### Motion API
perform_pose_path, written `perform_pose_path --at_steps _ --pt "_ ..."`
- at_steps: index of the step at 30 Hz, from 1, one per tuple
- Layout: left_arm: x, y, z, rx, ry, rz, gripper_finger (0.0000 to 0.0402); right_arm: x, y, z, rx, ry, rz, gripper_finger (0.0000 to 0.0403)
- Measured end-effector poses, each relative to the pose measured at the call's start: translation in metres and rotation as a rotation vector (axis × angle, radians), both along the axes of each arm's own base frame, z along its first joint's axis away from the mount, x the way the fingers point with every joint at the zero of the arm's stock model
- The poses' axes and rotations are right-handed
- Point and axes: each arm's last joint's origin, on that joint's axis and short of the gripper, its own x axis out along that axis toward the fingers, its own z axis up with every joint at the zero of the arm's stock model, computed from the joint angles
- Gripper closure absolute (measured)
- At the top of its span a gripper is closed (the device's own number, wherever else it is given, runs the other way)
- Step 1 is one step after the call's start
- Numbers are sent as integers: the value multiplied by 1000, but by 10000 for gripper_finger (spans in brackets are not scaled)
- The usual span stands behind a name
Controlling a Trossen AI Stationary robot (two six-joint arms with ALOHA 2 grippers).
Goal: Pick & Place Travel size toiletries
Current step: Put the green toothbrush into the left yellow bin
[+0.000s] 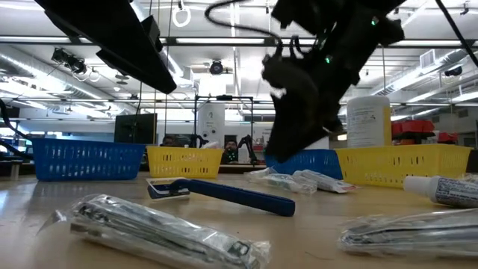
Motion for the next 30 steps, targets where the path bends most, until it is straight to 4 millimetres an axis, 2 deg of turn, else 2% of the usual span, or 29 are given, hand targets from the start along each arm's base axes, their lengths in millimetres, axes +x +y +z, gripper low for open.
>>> perform_pose_path --at_steps 6,11,19,24,30 --pt "0 0 0 0 2 0 236 4 -3 -27 5 68 -21 233" --pt "0 0 0 -1 2 0 236 5 -5 -30 -2 77 -19 241" --pt "0 0 0 -7 7 1 236 6 -5 -30 -20 83 57 326" --pt "-14 8 17 -40 93 104 240 7 -4 -22 -3 62 108 366" --pt "-42 25 49 -59 116 284 249 13 -3 14 -109 -25 267 380"
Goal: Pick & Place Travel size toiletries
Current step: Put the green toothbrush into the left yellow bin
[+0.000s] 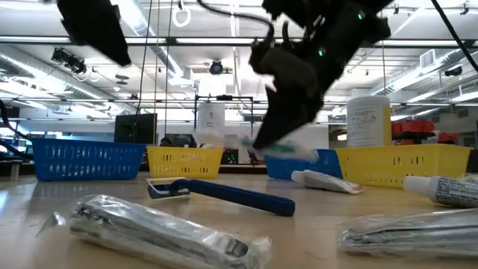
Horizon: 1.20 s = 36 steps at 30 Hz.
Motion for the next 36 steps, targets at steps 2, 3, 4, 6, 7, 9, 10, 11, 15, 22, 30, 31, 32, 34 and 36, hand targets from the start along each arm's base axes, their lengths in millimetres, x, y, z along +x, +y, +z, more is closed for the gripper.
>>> perform_pose_path --at_steps 2,3,4,6,7,9,10,11,15,22,30,31,32,34,36 --pt "-8 4 9 -16 -11 28 250 3 0 12 -68 -24 77 381" --pt "-13 5 13 -15 -12 31 250 5 1 18 -112 -35 117 381" --pt "-14 6 17 -24 -26 34 250 7 1 26 -163 -48 148 381" --pt "-19 7 23 -22 -48 25 250 12 -1 39 -289 -72 214 382" --pt "-21 8 25 -18 -58 26 251 15 -3 44 -358 -67 244 382" --pt "-22 9 30 -17 -88 36 251 20 -11 53 -474 -49 307 382" --pt "-23 10 31 -11 -94 41 250 23 -17 59 -509 -42 329 382" --pt "-24 11 32 -5 -100 46 250 27 -23 64 -529 -45 338 382" --pt "-24 12 34 5 -120 59 250 32 -57 73 -606 1 341 380" --pt "-24 13 34 27 -136 75 250 38 -108 60 -758 135 416 377" --pt "-24 15 35 78 -156 101 251 62 -119 28 -948 298 528 375" --pt "-24 16 34 80 -154 102 251 66 -120 29 -950 288 519 375" --pt "-24 16 34 83 -156 103 250 70 -120 28 -940 268 517 375" --pt "-24 16 35 84 -158 105 251 76 -119 21 -904 234 528 373" --pt "-24 16 35 84 -158 105 251 80 -119 13 -890 216 530 373"
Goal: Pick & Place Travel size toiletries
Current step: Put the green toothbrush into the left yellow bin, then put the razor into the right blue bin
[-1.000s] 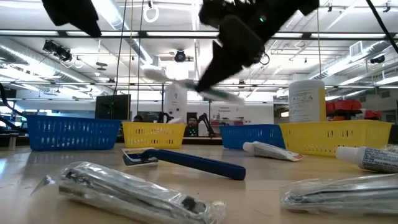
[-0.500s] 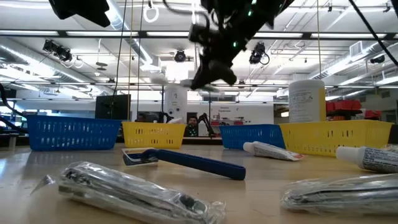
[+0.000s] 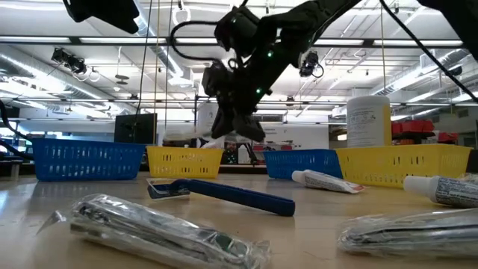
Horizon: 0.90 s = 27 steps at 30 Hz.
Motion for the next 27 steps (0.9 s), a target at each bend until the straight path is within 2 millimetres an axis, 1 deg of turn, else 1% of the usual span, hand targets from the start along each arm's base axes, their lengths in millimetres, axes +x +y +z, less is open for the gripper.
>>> perform_pose_path --at_steps 3,5,10,15,18,21,24,27 --pt "0 0 0 -8 7 -6 250 2 -1 -3 -53 -1 -28 369" --pt "0 0 0 -12 10 -10 251 2 -2 -3 -70 4 -41 357" --pt "0 0 0 -11 4 -4 251 5 -5 1 -55 -68 -62 299" --pt "0 -1 0 -31 -3 10 251 5 -5 0 -77 -48 -40 237" --pt "0 -1 0 -32 -4 10 250 5 -5 0 -75 -50 -42 209" --pt "0 -1 0 -33 -5 10 251 5 -4 1 -70 -69 -84 189" --pt "0 -1 0 -32 -5 11 250 3 2 2 -100 -79 -161 175" --pt "0 -1 0 -24 -11 16 250 -2 19 4 -138 -83 -261 167"
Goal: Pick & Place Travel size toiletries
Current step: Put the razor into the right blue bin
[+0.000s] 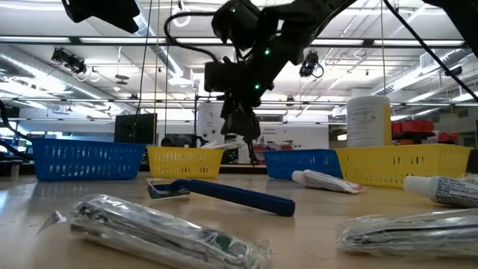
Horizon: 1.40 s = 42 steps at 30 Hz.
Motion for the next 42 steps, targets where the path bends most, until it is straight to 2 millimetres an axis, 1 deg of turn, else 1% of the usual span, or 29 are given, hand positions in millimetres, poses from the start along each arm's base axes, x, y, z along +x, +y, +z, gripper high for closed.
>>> perform_pose_path --at_steps 2,5,10,15,18,21,26,30,32,37,40,42 --pt "0 0 0 2 0 1 250 -8 13 1 -1 52 -26 165" --pt "0 0 0 4 2 0 250 -25 33 6 61 108 -52 167" --pt "0 0 0 3 4 -7 251 -61 61 32 257 97 -159 178" --pt "0 -1 -2 -31 20 -11 250 -96 85 63 538 53 -269 191" --pt "1 -2 -4 -52 33 -5 251 -113 100 76 668 57 -310 201" --pt "2 -3 -5 -55 31 -6 250 -129 118 83 737 60 -305 209" --pt "3 -5 -8 -38 50 -27 250 -158 145 79 843 73 -323 217" --pt "4 -6 -8 -30 59 -56 250 -180 162 69 891 52 -332 216" --pt "4 -6 -8 -13 56 -64 250 -188 170 65 927 27 -322 215" --pt "7 -8 -7 -9 27 -69 250 -198 190 52 1056 -21 -250 213" --pt "8 -10 -10 -7 43 -95 250 -198 199 42 1124 -64 -188 214" --pt "10 -13 -12 -23 61 -117 250 -195 204 34 1186 -131 -130 215"
